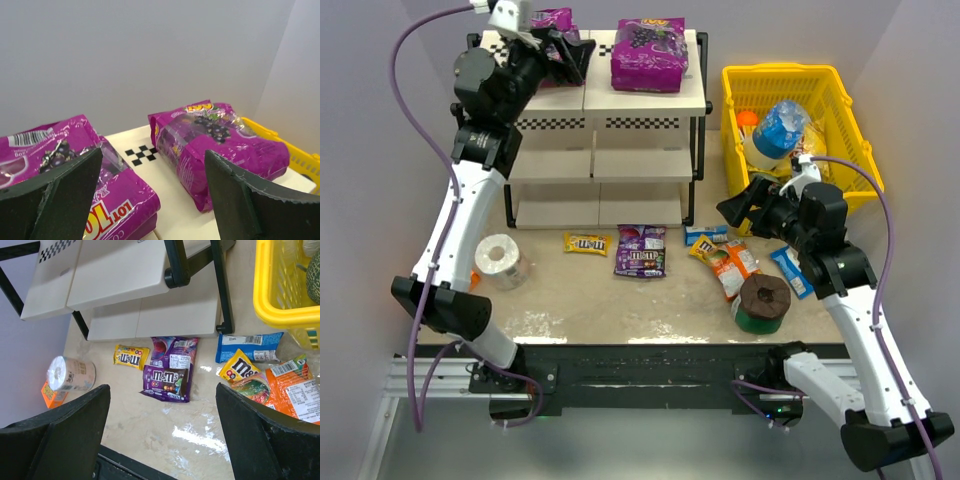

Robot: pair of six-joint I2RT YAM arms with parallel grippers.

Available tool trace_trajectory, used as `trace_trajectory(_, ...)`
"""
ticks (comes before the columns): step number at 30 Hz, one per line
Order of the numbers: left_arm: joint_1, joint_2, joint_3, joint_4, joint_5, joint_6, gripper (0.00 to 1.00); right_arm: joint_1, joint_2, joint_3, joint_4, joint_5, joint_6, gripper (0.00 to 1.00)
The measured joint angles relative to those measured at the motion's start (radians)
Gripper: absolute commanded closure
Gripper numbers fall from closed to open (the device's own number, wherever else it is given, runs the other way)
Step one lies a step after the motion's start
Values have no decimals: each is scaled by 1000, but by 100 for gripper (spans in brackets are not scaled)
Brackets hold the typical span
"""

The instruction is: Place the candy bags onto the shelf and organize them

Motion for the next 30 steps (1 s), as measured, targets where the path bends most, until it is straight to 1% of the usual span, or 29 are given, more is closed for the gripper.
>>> trace_trajectory(8,-45,14,-16,-119,-203,131,14,0,-5,0,0,0,0,10)
trace_trajectory(16,-55,9,-39,-143,-349,219,20,0,-5,-3,3,0,3,11)
trace_trajectory(21,-56,4,-44,-147,-398,243,20,0,-5,-17,8,0,8,11)
trace_trajectory(30,-56,-21,-57,-160,-404,253,19,0,-5,-17,8,0,9,11)
